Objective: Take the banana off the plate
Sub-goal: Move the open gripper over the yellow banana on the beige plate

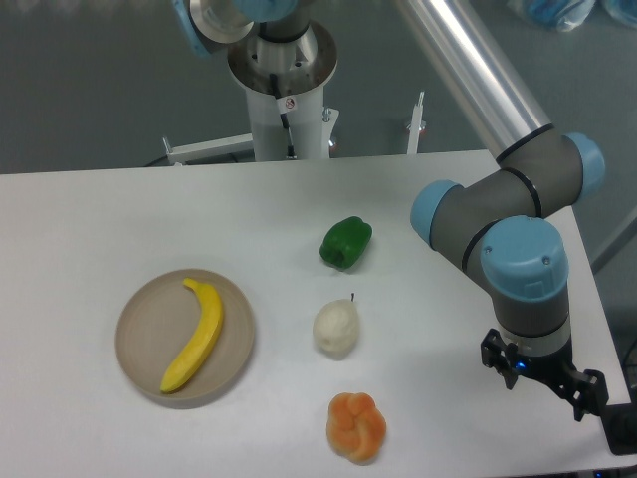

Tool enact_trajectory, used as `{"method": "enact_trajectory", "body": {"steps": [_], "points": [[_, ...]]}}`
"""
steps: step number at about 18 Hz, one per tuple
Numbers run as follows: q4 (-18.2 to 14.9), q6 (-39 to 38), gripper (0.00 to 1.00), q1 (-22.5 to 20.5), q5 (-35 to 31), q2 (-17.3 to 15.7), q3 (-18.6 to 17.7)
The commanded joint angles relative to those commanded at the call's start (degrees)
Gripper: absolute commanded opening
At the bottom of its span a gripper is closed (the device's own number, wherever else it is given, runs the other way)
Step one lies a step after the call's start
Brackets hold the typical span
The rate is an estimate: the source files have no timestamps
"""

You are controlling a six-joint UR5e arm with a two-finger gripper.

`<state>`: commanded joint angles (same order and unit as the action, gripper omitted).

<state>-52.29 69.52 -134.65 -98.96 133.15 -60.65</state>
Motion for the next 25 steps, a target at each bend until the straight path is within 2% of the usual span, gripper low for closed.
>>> {"method": "enact_trajectory", "body": {"steps": [8,10,11,12,14,15,16,20,22,24,25], "points": [[0.0,-2.1,1.00,1.1,0.6,-0.6,-1.1],[0.0,-3.4,1.00,2.5,0.7,-1.6,-1.4],[-0.2,-6.0,1.00,3.1,0.8,-3.3,-2.4],[-0.3,-8.0,1.00,3.5,0.7,-4.8,-3.9],[-0.7,-9.8,1.00,4.7,0.7,-9.6,-9.8],[-0.9,-12.9,1.00,5.6,1.0,-12.4,-13.4],[-0.9,-15.5,1.00,6.1,1.3,-14.1,-15.5],[-3.5,-26.5,1.00,9.4,2.4,-19.3,-21.1],[-6.0,-30.1,1.00,11.5,3.1,-21.5,-24.2],[-8.3,-33.4,1.00,12.4,9.7,-23.9,-27.8],[-8.3,-34.4,1.00,12.6,12.3,-25.2,-29.3]]}}
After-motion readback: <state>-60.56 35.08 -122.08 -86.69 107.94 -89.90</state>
